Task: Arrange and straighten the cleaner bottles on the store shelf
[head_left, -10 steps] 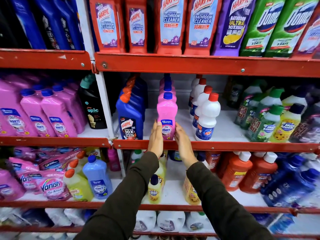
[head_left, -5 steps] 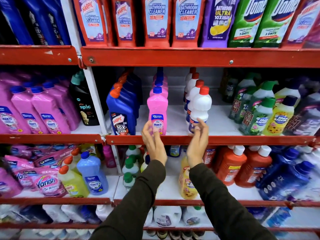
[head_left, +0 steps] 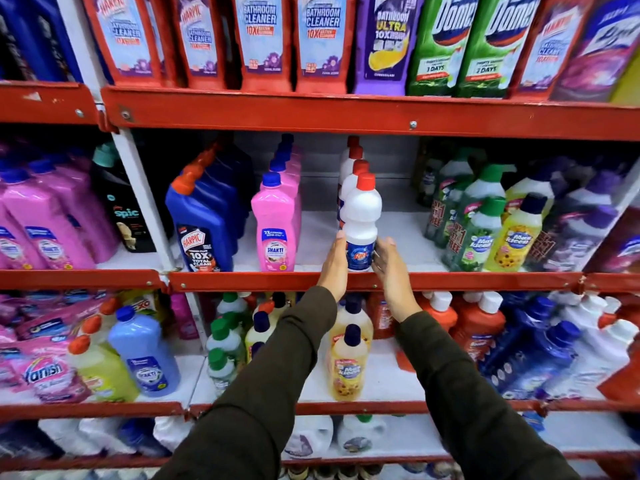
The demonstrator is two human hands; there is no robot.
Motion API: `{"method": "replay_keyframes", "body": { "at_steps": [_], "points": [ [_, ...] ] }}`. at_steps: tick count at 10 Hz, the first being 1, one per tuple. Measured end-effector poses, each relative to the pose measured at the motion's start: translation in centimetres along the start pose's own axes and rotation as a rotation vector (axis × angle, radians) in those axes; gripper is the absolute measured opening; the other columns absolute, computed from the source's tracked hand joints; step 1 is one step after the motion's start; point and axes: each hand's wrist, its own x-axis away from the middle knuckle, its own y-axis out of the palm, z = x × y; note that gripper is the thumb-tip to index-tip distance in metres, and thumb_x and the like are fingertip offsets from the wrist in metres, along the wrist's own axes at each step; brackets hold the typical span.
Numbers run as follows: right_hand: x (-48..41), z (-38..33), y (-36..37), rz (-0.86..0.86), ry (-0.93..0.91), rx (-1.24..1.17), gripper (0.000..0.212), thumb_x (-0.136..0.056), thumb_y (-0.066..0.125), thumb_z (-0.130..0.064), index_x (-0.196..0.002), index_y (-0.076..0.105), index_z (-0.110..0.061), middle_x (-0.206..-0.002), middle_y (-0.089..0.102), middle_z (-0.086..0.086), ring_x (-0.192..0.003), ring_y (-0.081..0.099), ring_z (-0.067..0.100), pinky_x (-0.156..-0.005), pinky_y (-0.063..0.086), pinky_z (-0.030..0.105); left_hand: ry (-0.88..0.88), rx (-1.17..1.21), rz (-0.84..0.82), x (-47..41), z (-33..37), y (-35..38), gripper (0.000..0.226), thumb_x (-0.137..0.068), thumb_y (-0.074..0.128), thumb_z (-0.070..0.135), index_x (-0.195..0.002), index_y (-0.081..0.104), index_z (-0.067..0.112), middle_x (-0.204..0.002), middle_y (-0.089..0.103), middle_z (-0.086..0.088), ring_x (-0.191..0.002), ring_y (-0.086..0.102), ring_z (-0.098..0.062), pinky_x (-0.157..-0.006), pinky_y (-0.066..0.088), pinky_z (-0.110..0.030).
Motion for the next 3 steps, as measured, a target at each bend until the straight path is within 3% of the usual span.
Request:
{"method": "replay_keyframes", "body": {
  "at_steps": [1,2,3],
  "points": [
    [0.07,0.09,-0.29,0.01,-0.036,0.037,0.037,-0.11,0.032,-0.039,-0.102,0.069,-0.038,-0.098,0.074,-0.025,-0.1,0.069,-0.006,-0.09,0.051,0.019,0.009,-0.038,0.015,-0.04,-0.35,-0.29,0.065,-0.109,0.019,0.055,-0.155,0.045,0.017,-0.153,0.055,-0.011,-0.126,0.057,-0.017,-0.09,0.047,-0.015],
    [0.08,0.04,-0.24,0.017,-0.026,0.103,0.034,-0.109,0.035,-0.041,-0.109,0.069,-0.036,-0.111,0.075,-0.013,-0.114,0.068,0.009,-0.105,0.051,0.035,-0.002,-0.083,-0.012,-0.2,-0.28,-0.41,0.066,-0.108,0.02,0.058,-0.157,0.042,0.019,-0.155,0.053,-0.011,-0.135,0.054,-0.022,-0.114,0.045,-0.034],
    [0.98,-0.58,-0.09,-0.028,-0.029,0.154,0.037,-0.109,0.034,-0.042,-0.132,0.059,-0.028,-0.14,0.063,0.004,-0.128,0.06,0.015,-0.116,0.044,0.04,0.023,-0.108,-0.012,0.64,0.09,-0.18,0.063,-0.108,0.021,0.056,-0.159,0.035,0.022,-0.16,0.047,-0.012,-0.143,0.049,-0.026,-0.123,0.036,-0.041]
  ]
}}
